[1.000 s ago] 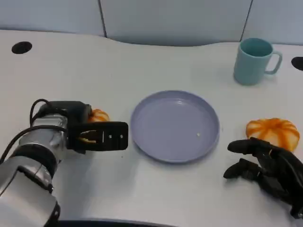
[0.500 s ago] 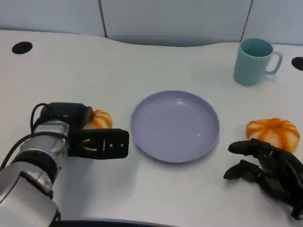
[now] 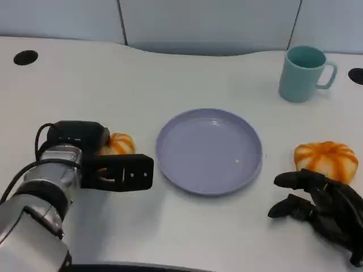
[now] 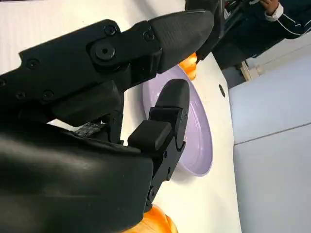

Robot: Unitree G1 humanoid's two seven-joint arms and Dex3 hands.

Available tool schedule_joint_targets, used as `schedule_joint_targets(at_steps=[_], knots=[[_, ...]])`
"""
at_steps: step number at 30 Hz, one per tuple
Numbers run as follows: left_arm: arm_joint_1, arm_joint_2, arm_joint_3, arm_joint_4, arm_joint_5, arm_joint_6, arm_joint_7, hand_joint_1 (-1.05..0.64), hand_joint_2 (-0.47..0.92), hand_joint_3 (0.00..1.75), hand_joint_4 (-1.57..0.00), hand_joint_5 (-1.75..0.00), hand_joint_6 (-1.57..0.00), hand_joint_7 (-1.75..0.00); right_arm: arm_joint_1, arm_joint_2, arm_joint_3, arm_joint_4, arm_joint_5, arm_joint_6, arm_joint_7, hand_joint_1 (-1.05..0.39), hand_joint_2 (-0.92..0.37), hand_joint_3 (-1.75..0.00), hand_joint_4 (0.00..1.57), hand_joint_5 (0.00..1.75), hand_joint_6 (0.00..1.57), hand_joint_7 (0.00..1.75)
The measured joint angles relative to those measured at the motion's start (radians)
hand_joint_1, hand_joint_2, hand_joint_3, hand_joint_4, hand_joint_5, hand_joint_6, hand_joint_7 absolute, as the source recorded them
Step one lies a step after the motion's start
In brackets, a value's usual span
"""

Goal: Grasp the bread from the table and place it into the plate.

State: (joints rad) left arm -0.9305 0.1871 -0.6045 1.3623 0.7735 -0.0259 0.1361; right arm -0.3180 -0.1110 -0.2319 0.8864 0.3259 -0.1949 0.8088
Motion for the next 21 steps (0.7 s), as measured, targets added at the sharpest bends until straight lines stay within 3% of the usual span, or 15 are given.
schedule_joint_targets(at_steps=[6, 8, 9, 10, 12, 15, 17, 18, 19, 21], knots=[[0.009, 0.001, 0.021, 0.002, -0.006, -0.022, 0.043, -0.36, 0.92, 0.19, -0.76, -1.0, -1.05, -0.02, 0.0, 0.0, -0.001, 0.0, 0.0, -0.001, -0.001, -0.39, -0.92, -0.11, 0.64, 1.08, 0.76, 0.66], [0.013, 0.003, 0.029, 0.004, -0.013, -0.037, 0.06, -0.35, 0.92, 0.22, -0.73, -1.23, -1.09, -0.04, 0.0, 0.0, -0.001, 0.001, 0.0, 0.0, -0.004, -0.38, -0.92, -0.11, 0.65, 1.08, 0.76, 0.66], [0.016, 0.005, 0.033, 0.004, -0.018, -0.05, 0.069, -0.34, 0.92, 0.25, -0.69, -1.46, -1.09, -0.19, 0.0, 0.0, -0.001, 0.001, 0.001, 0.0, -0.005, -0.39, -0.92, -0.11, 0.64, 1.08, 0.76, 0.66], [0.02, 0.007, 0.036, 0.005, -0.022, -0.063, 0.08, -0.33, 0.92, 0.26, -0.66, -1.61, -0.9, -0.65, 0.0, 0.0, -0.002, 0.001, 0.0, 0.0, -0.006, -0.39, -0.92, -0.11, 0.64, 1.08, 0.76, 0.66], [0.026, 0.01, 0.041, 0.005, -0.027, -0.085, 0.096, -0.31, 0.92, 0.25, -0.67, -1.68, -0.76, -1.03, -0.001, 0.0, -0.001, 0.004, 0.0, -0.002, -0.005, -0.39, -0.92, -0.11, 0.64, 1.09, 0.76, 0.66], [0.03, 0.017, 0.064, 0.005, -0.042, -0.128, 0.11, -0.32, 0.92, 0.26, -0.62, -1.6, -0.66, -1.14, -0.005, 0.0, -0.002, 0.009, 0.001, -0.003, -0.004, -0.4, -0.92, -0.12, 0.64, 1.1, 0.76, 0.67], [0.029, 0.023, 0.082, 0.003, -0.059, -0.146, 0.118, -0.31, 0.92, 0.34, -0.66, -1.69, -0.6, -1.43, -0.006, 0.0, -0.001, 0.01, 0.001, -0.005, -0.005, -0.4, -0.92, -0.13, 0.64, 1.11, 0.75, 0.67], [0.028, 0.027, 0.087, 0.002, -0.065, -0.152, 0.124, -0.31, 0.92, 0.35, -0.67, -1.68, -0.6, -1.45, -0.007, 0.0, -0.001, 0.012, 0.0, -0.009, -0.005, -0.4, -0.92, -0.14, 0.63, 1.12, 0.75, 0.68], [0.027, 0.031, 0.094, 0.001, -0.069, -0.158, 0.125, -0.29, 0.91, 0.34, -0.69, -1.6, -0.63, -1.34, -0.007, 0.0, -0.001, 0.014, -0.001, -0.011, -0.005, -0.4, -0.92, -0.14, 0.62, 1.13, 0.75, 0.68], [0.02, 0.039, 0.1, 0.0, -0.07, -0.166, 0.126, -0.27, 0.92, 0.32, -0.69, -1.7, -0.61, -1.47, -0.01, 0.0, 0.0, 0.02, -0.001, -0.017, -0.006, -0.39, -0.92, -0.12, 0.62, 1.14, 0.75, 0.69]])
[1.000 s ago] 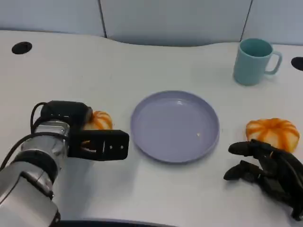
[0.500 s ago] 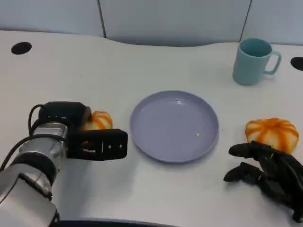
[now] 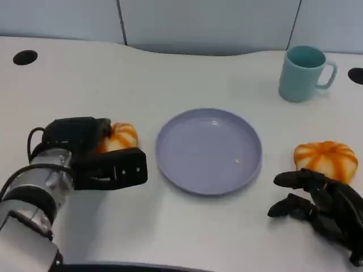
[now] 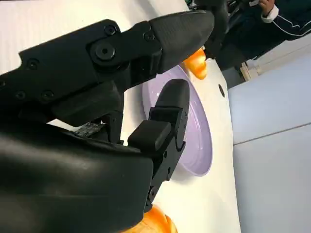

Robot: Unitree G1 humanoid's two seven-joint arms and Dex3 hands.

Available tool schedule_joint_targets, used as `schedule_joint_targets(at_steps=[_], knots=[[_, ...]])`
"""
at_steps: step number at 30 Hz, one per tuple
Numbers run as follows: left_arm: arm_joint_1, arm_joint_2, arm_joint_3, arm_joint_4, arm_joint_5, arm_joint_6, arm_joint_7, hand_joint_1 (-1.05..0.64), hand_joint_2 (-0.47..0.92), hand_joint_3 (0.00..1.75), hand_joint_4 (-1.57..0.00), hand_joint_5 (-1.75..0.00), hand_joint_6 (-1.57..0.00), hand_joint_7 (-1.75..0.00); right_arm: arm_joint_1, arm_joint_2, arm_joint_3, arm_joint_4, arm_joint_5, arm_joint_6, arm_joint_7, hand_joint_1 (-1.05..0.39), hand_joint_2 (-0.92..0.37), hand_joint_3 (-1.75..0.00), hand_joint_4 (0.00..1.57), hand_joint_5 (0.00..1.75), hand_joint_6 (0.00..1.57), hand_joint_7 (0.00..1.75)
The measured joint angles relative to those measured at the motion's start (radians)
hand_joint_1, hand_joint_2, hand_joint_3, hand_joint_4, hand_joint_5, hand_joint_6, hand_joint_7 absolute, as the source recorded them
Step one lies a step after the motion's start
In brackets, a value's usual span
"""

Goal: Grasp the bread from the table and place it into the plate.

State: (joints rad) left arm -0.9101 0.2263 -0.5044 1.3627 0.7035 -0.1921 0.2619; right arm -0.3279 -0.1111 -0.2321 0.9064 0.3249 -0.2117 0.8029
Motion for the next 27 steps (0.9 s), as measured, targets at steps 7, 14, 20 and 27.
schedule_joint_targets(at_steps=[7, 14, 20, 27], knots=[[-0.047, 0.022, 0.017, -0.018, -0.008, -0.049, 0.003, -0.23, 0.62, 0.91, -0.8, -1.75, -0.6, -1.74, -0.014, 0.0, -0.002, 0.016, 0.002, 0.003, -0.01, -0.38, -0.92, -0.1, 0.63, 1.12, 0.75, 0.69], [-0.069, 0.033, 0.031, -0.029, -0.01, -0.108, 0.01, -0.24, 0.64, 0.95, -0.8, -1.75, -0.6, -1.75, -0.017, 0.0, -0.002, 0.017, 0.007, 0.012, -0.005, -0.39, -0.92, -0.1, 0.64, 1.1, 0.76, 0.68], [-0.109, 0.014, 0.032, -0.035, -0.008, -0.132, 0.017, -0.25, 0.65, 0.97, -0.82, -1.75, -0.62, -1.75, -0.017, -0.002, -0.001, 0.017, 0.005, 0.01, -0.009, -0.38, -0.92, -0.12, 0.65, 1.1, 0.76, 0.67], [-0.174, -0.065, -0.005, -0.05, 0.006, -0.149, 0.023, -0.27, 0.62, 0.94, -0.86, -1.75, -0.63, -1.75, -0.022, -0.001, 0.001, 0.021, 0.001, 0.01, -0.016, -0.36, -0.92, -0.11, 0.64, 1.09, 0.76, 0.67]])
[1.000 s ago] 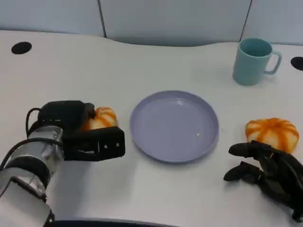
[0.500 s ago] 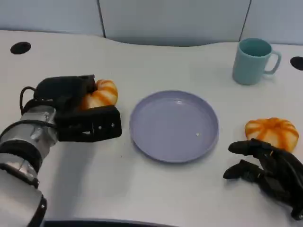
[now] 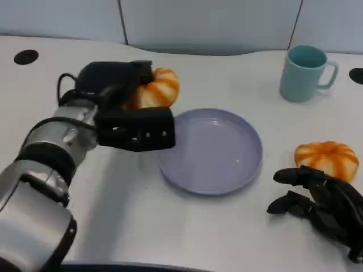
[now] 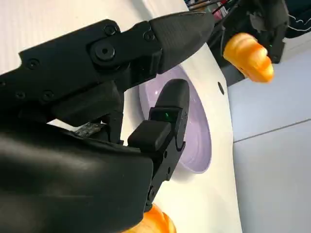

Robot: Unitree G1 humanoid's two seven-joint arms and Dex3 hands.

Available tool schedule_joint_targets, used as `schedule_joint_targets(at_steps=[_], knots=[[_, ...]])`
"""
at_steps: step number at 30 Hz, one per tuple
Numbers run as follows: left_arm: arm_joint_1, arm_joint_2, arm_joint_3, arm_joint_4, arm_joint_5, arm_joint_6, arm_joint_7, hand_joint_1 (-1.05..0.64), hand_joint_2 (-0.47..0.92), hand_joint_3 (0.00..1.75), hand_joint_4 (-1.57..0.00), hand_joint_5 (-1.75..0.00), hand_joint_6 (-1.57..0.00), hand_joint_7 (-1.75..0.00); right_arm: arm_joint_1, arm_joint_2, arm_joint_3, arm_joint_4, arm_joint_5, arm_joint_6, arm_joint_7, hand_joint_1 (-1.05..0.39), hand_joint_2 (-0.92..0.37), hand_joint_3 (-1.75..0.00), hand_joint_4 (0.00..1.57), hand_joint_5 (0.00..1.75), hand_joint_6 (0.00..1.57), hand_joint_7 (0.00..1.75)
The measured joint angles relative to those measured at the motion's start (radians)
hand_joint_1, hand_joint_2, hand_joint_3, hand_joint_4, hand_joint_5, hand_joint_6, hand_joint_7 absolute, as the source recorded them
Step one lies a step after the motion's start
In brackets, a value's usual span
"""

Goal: Grasp the bread from the table and place it into the plate.

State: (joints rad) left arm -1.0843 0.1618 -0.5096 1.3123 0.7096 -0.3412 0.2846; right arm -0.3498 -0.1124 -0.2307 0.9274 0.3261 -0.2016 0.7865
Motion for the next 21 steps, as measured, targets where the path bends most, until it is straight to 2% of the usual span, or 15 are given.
schedule_joint_targets(at_steps=[5, 9, 12, 17, 21], knots=[[-0.007, -0.046, -0.027, -0.001, 0.016, -0.007, 0.008, -0.28, 0.61, 0.96, -0.86, -1.75, -0.63, -1.75, -0.007, 0.001, -0.002, 0.016, 0.0, -0.011, 0.0, -0.38, -0.92, -0.07, 0.66, 1.07, 0.78, 0.64], [-0.008, -0.064, -0.04, -0.001, 0.029, -0.012, 0.015, -0.29, 0.54, 1.08, -0.92, -1.75, -0.67, -1.75, -0.009, 0.001, -0.001, 0.022, -0.001, -0.016, 0.0, -0.38, -0.92, -0.1, 0.66, 1.07, 0.78, 0.62], [-0.008, -0.087, -0.047, 0.0, 0.032, -0.011, 0.02, -0.3, 0.54, 1.13, -0.93, -1.75, -0.68, -1.75, -0.009, 0.001, 0.001, 0.023, -0.003, -0.022, 0.0, -0.38, -0.92, -0.1, 0.66, 1.07, 0.78, 0.61], [-0.011, -0.117, -0.061, 0.003, 0.035, -0.003, 0.02, -0.31, 0.54, 1.18, -0.95, -1.75, -0.7, -1.75, -0.008, 0.003, 0.002, 0.018, -0.003, -0.019, -0.001, -0.39, -0.92, -0.08, 0.66, 1.06, 0.78, 0.6], [-0.014, -0.135, -0.075, 0.008, 0.042, 0.001, 0.011, -0.29, 0.49, 1.16, -0.94, -1.75, -0.7, -1.75, -0.008, 0.005, 0.002, 0.015, -0.002, -0.014, -0.001, -0.38, -0.92, -0.08, 0.67, 1.06, 0.79, 0.59]])
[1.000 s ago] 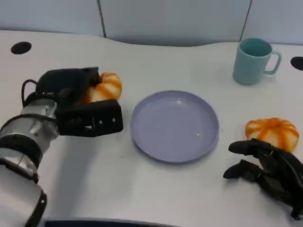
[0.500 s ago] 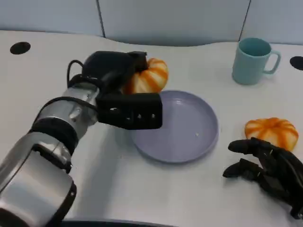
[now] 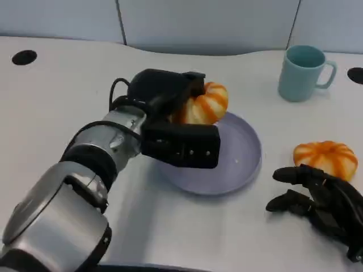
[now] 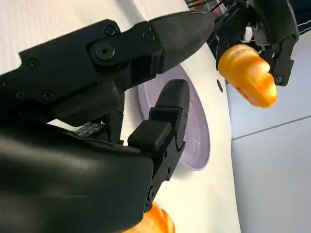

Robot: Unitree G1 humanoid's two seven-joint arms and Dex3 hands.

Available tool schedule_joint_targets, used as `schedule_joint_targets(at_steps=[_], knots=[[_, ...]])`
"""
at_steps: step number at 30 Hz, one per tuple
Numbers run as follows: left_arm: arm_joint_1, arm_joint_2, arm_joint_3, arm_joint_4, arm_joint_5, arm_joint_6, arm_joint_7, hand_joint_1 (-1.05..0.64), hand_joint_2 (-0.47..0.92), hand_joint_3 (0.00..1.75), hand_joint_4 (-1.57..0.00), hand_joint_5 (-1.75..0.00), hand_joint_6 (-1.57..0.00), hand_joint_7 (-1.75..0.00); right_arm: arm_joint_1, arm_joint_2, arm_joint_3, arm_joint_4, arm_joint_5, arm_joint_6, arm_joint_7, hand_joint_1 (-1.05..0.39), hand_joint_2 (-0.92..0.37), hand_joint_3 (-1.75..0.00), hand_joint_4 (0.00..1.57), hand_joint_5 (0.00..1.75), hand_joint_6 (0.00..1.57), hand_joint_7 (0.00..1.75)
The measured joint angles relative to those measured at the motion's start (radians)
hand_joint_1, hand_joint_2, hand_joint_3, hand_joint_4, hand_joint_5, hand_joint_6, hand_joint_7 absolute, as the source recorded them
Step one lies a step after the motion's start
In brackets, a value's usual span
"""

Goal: Grasp the bread from the table and place it into the plate.

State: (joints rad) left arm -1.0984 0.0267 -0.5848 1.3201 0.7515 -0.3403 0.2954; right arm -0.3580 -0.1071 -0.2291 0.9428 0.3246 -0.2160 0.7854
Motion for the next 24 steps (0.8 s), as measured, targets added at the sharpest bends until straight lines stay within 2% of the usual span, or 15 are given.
schedule_joint_targets(at_steps=[3, 5, 6, 8, 12, 14, 17, 24], knots=[[-0.001, -0.011, -0.01, 0.008, 0.003, 0.008, -0.012, -0.29, 0.5, 1.12, -0.93, -1.75, -0.69, -1.75, 0.003, 0.003, 0.0, -0.01, 0.0, 0.01, -0.001, -0.38, -0.92, -0.09, 0.67, 1.05, 0.79, 0.59], [-0.001, -0.018, -0.014, 0.013, 0.003, 0.01, -0.017, -0.31, 0.54, 1.06, -0.82, -1.72, -0.68, -1.53, 0.006, 0.006, 0.001, -0.016, 0.0, 0.012, -0.002, -0.38, -0.92, -0.1, 0.67, 1.05, 0.79, 0.59], [-0.001, -0.023, -0.014, 0.014, 0.003, 0.015, -0.027, -0.32, 0.53, 1.04, -0.8, -1.73, -0.69, -1.49, 0.007, 0.007, 0.0, -0.018, 0.001, 0.012, -0.001, -0.38, -0.92, -0.09, 0.68, 1.05, 0.8, 0.59], [-0.001, -0.034, -0.016, 0.017, 0.003, 0.031, -0.047, -0.32, 0.52, 1.02, -0.86, -1.74, -0.64, -1.68, 0.009, 0.011, 0.0, -0.024, 0.004, 0.018, -0.001, -0.38, -0.92, -0.09, 0.68, 1.05, 0.79, 0.58], [-0.001, -0.049, -0.027, 0.021, 0.006, 0.059, -0.063, -0.34, 0.54, 1.03, -0.88, -1.75, -0.66, -1.68, 0.01, 0.018, 0.0, -0.027, 0.006, 0.016, 0.001, -0.39, -0.92, -0.08, 0.67, 1.05, 0.79, 0.58], [-0.001, -0.054, -0.038, 0.022, 0.02, 0.062, -0.064, -0.36, 0.54, 1.08, -0.86, -1.75, -0.7, -1.54, 0.013, 0.019, 0.002, -0.032, 0.004, 0.017, -0.004, -0.39, -0.92, -0.09, 0.68, 1.06, 0.8, 0.58], [-0.001, -0.06, -0.06, 0.026, 0.037, 0.063, -0.07, -0.36, 0.55, 1.0, -0.89, -1.75, -0.65, -1.71, 0.018, 0.021, 0.005, -0.04, 0.004, 0.018, -0.004, -0.39, -0.92, -0.09, 0.68, 1.07, 0.8, 0.58], [-0.001, -0.069, -0.078, 0.035, 0.056, 0.065, -0.078, -0.35, 0.54, 0.97, -0.92, -1.75, -0.67, -1.75, 0.018, 0.022, 0.003, -0.04, 0.006, 0.023, 0.0, -0.38, -0.92, -0.08, 0.67, 1.07, 0.79, 0.57]])
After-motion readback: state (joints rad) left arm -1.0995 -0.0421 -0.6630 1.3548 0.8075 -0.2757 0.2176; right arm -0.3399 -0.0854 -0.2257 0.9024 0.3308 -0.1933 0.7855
